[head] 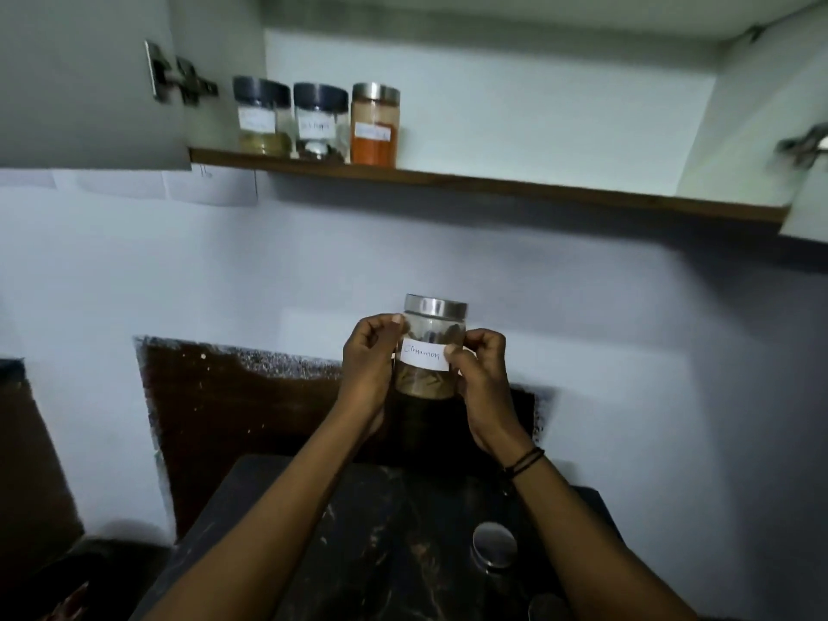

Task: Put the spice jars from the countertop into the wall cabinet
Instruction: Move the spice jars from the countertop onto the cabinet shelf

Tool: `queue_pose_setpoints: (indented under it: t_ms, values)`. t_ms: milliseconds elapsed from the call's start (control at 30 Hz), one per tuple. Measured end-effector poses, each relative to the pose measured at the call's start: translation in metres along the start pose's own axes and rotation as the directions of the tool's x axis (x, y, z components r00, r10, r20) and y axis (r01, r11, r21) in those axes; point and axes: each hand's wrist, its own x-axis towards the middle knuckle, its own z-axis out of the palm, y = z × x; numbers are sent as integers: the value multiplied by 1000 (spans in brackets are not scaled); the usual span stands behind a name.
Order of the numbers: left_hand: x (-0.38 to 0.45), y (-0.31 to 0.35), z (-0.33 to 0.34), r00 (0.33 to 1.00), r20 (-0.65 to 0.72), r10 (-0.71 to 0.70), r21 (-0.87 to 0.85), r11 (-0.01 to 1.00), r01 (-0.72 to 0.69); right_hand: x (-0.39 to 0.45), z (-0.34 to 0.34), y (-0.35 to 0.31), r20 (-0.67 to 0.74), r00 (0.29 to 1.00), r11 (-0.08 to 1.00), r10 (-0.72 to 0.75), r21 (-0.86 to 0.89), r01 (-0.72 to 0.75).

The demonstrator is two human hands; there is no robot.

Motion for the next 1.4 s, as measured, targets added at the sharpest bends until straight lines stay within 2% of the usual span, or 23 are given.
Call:
queue_pose_setpoints:
  t_ms: [133, 233, 367, 500, 767, 933, 1067, 1233, 1400]
  values:
    - [13, 33, 16, 995, 28, 92, 2, 996, -93, 14, 11, -36, -53, 988, 989, -147, -18, 147]
    - [20, 50, 22, 985, 53, 163, 6, 987, -163, 17, 16, -54, -78, 974, 973, -214, -106, 205]
    - [33, 69, 30, 965, 57, 256, 54, 964, -259, 27, 19, -73, -29, 966, 946, -257, -212, 245]
    - [48, 95, 43, 939, 53, 340, 81, 936, -343, 45, 26, -99, 17, 934, 892, -356, -291, 345]
    - [81, 144, 70, 897, 18, 441, 122, 890, -440, 90, 40, -151, -10, 858, 791, -514, -391, 470]
    - [102, 162, 88, 843, 72, 533, 207, 819, -535, 124, 52, -167, 16, 844, 728, -537, -498, 472]
    - [130, 177, 98, 818, 127, 561, 309, 761, -570, 160, 63, -177, 2, 832, 717, -554, -508, 478]
    - [174, 190, 106, 841, 191, 506, 453, 715, -533, 210, 70, -184, -41, 888, 740, -459, -571, 356]
    - [215, 185, 108, 870, 230, 436, 547, 681, -486, 250, 71, -184, 90, 930, 705, -356, -628, 330]
